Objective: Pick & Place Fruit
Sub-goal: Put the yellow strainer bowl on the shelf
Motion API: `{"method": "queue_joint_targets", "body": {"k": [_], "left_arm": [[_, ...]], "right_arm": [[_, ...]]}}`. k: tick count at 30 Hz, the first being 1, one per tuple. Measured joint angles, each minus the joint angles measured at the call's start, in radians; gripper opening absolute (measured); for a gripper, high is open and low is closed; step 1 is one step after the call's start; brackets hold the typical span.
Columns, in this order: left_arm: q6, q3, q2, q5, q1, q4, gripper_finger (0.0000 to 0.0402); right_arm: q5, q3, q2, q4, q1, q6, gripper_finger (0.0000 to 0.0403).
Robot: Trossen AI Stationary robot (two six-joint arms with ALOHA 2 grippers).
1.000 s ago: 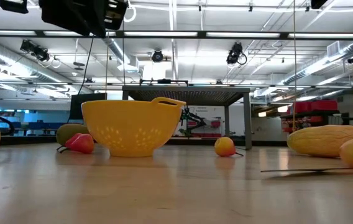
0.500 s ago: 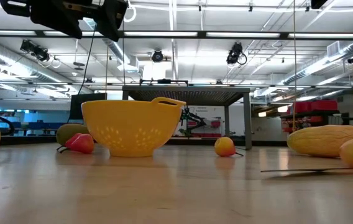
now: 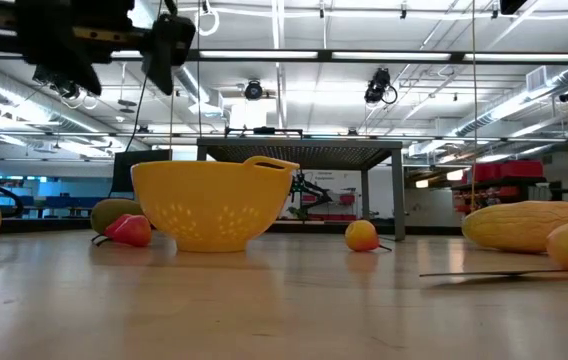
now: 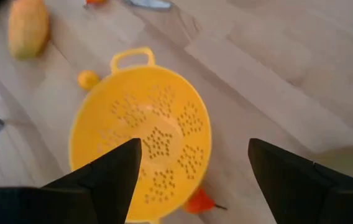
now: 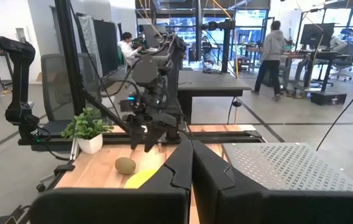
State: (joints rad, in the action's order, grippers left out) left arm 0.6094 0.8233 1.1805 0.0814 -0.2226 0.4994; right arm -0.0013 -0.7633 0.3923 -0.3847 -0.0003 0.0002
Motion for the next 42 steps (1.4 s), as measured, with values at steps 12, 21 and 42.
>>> {"method": "queue_joint_targets", "body": {"k": [12,21,42], "left_arm": [[0.005,-0.080,0.000,-0.019,-0.014,-0.074,0.0306],[0.012,-0.087,0.014,-0.019,-0.014,-0.078,0.0306],[0.052,-0.011,0.163,-0.082,-0.014,-0.065,0.0306]], "right_arm": [[0.000,0.000,0.000,0.000,0.000,0.000,0.0008],[0.000,0.000,0.000,0.000,0.000,0.000,0.0008],[0.000,0.000,0.000,0.000,0.000,0.000,0.0008]]}}
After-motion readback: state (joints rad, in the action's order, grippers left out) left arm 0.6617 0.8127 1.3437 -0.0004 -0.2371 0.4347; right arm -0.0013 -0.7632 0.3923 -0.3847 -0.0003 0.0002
